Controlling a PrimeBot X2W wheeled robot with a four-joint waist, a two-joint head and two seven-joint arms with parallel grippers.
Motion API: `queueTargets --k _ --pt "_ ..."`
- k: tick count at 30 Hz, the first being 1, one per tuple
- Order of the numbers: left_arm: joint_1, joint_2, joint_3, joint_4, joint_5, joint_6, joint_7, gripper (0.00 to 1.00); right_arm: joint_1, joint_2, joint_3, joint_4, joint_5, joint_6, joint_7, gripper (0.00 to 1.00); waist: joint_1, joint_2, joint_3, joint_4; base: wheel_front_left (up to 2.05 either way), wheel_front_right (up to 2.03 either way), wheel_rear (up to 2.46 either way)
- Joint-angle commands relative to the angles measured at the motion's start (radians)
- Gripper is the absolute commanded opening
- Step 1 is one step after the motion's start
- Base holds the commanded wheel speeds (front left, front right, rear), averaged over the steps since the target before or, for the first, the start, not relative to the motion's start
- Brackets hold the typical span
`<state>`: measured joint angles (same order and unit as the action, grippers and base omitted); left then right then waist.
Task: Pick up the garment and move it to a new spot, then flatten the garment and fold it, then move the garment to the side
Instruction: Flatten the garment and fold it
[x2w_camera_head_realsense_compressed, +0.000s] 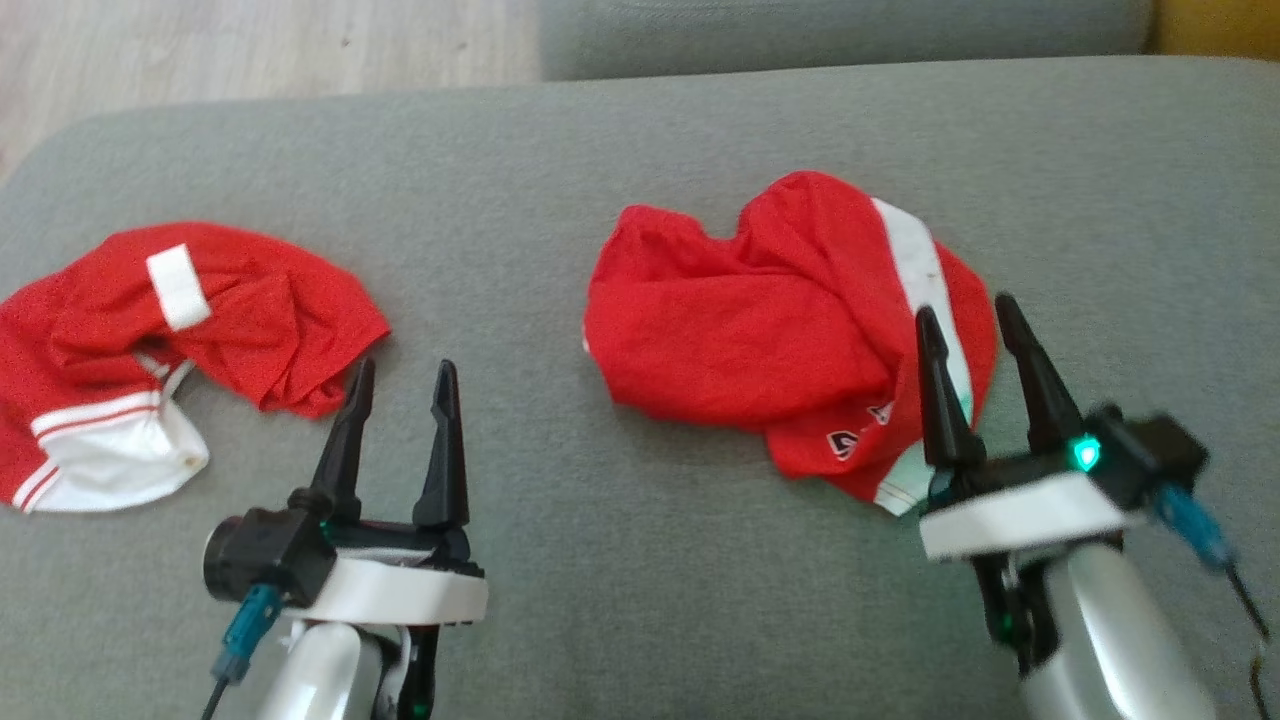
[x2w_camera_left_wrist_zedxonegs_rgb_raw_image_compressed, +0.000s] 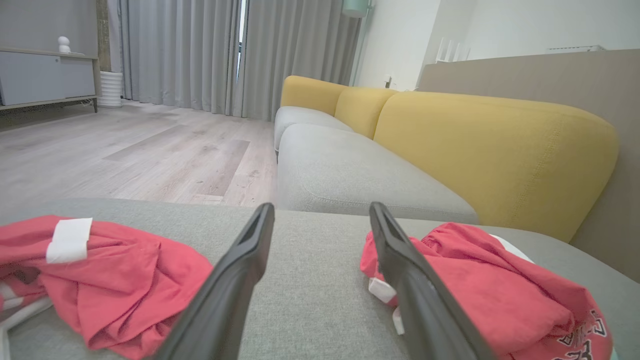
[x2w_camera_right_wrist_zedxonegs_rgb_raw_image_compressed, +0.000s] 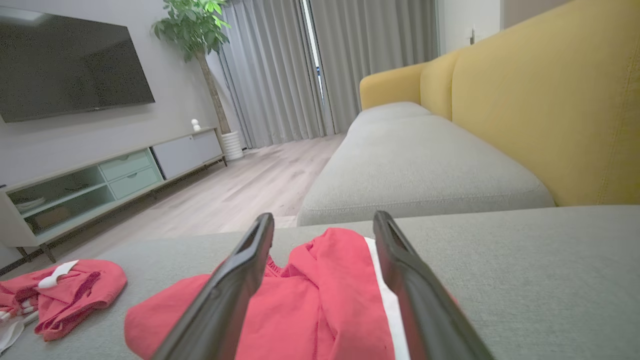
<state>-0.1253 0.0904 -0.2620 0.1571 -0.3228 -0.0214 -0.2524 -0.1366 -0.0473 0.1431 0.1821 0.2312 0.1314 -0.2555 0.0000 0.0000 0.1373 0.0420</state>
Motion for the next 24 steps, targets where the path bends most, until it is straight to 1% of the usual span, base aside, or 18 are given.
queueTargets --k 1,4,9,13,18,22,24 --pt "-0.035 -0.002 0.037 -0.024 0.011 -0.008 -0.009 1.00 -0.079 -0.003 0.014 0.006 -0.012 -0.001 0.006 1.00 0.0000 0.0000 0.016 0.020 0.00 0.00 0.00" --pt "-0.043 -0.014 0.039 -0.009 0.018 -0.022 -0.009 1.00 -0.151 -0.003 0.001 0.094 -0.031 -0.001 0.058 1.00 0.0000 0.0000 0.031 0.046 0.00 0.00 0.00" --pt "-0.052 -0.028 0.040 0.015 0.024 -0.039 -0.009 1.00 -0.275 -0.003 -0.070 0.260 -0.117 -0.001 0.151 1.00 0.0000 0.0000 0.052 0.086 0.00 0.00 0.00" --pt "-0.060 -0.035 0.038 0.028 0.022 -0.047 -0.009 1.00 -0.366 -0.003 -0.130 0.390 -0.161 -0.001 0.196 1.00 0.0000 0.0000 0.069 0.113 0.00 0.00 0.00" --pt "-0.070 -0.038 0.040 0.033 0.018 -0.053 -0.009 1.00 -0.444 -0.003 -0.128 0.535 -0.150 -0.001 0.228 1.00 0.0000 0.0000 0.092 0.133 0.00 0.00 0.00" --pt "-0.076 -0.039 0.045 0.031 0.016 -0.055 -0.009 1.00 -0.485 -0.003 -0.137 0.641 -0.174 -0.001 0.231 1.00 0.0000 0.0000 0.112 0.137 0.00 0.00 0.00" --pt "-0.079 -0.040 0.047 0.033 0.017 -0.056 -0.009 1.00 -0.502 -0.003 -0.146 0.689 -0.168 -0.001 0.225 1.00 0.0000 0.0000 0.121 0.140 0.00 0.00 0.00"
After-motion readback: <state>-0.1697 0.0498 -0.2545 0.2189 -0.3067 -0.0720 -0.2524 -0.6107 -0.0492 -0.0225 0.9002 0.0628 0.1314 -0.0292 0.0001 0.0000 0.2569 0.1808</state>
